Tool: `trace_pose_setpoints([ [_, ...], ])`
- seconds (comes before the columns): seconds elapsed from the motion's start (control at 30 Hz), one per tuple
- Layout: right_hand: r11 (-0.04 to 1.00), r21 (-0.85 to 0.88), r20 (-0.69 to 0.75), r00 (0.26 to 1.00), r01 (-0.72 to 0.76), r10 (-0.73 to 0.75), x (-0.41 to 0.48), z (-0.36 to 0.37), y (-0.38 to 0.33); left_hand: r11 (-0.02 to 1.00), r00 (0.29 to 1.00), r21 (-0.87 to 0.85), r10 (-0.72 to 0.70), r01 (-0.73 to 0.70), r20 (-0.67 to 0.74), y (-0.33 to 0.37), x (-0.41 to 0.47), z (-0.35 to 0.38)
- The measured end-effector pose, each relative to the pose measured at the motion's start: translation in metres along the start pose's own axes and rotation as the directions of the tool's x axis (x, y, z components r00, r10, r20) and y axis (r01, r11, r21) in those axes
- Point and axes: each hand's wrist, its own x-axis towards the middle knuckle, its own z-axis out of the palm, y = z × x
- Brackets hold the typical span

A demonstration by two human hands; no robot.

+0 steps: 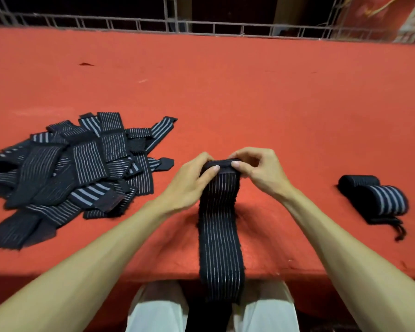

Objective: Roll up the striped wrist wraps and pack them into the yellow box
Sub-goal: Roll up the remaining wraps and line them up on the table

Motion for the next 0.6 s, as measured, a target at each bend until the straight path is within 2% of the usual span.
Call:
trace_pose_setpoints([
  [0.07,0.995,0.103,0.054,0.999,-0.005,-0.001,-0.008,-0.014,-0.026,0.949,0.993,-0.301,-0.110,0.093,-0.043,0.027,-0.008,-0.010],
  [0.13,0.975,0.210,0.126,0.991,-0.072,0.046,-0.016,-0.027,-0.047,0.840,0.976,-0.514,-0.215,0.172,-0.024,0.049,-0.017,-0.018],
  [0.23,0.907,0.369,0.237,0.964,-0.203,0.119,-0.031,-0.041,-0.073,0.683,0.943,-0.658,-0.297,0.319,0.149,0.080,-0.033,-0.030],
  [0.33,0.844,0.483,0.289,0.952,-0.233,0.098,-0.043,-0.053,-0.097,0.492,0.899,-0.752,-0.257,0.438,0.356,0.107,-0.041,-0.048],
  [0.43,0.831,0.519,0.252,0.965,-0.199,0.073,-0.039,-0.060,-0.108,0.376,0.895,-0.813,-0.207,0.445,0.395,0.120,-0.038,-0.057],
  [0.47,0.830,0.522,0.229,0.969,-0.198,0.087,-0.036,-0.059,-0.106,0.401,0.902,-0.809,-0.230,0.430,0.366,0.121,-0.035,-0.055],
  [0.5,0.832,0.515,0.211,0.971,-0.208,0.112,-0.033,-0.056,-0.102,0.482,0.914,-0.779,-0.266,0.401,0.306,0.118,-0.032,-0.052],
  [0.57,0.843,0.468,0.194,0.961,-0.267,0.197,-0.028,-0.046,-0.088,0.715,0.947,-0.627,-0.288,0.310,0.141,0.104,-0.025,-0.042],
  [0.6,0.845,0.437,0.196,0.950,-0.308,0.244,-0.024,-0.040,-0.081,0.807,0.964,-0.532,-0.254,0.255,0.077,0.093,-0.020,-0.038],
])
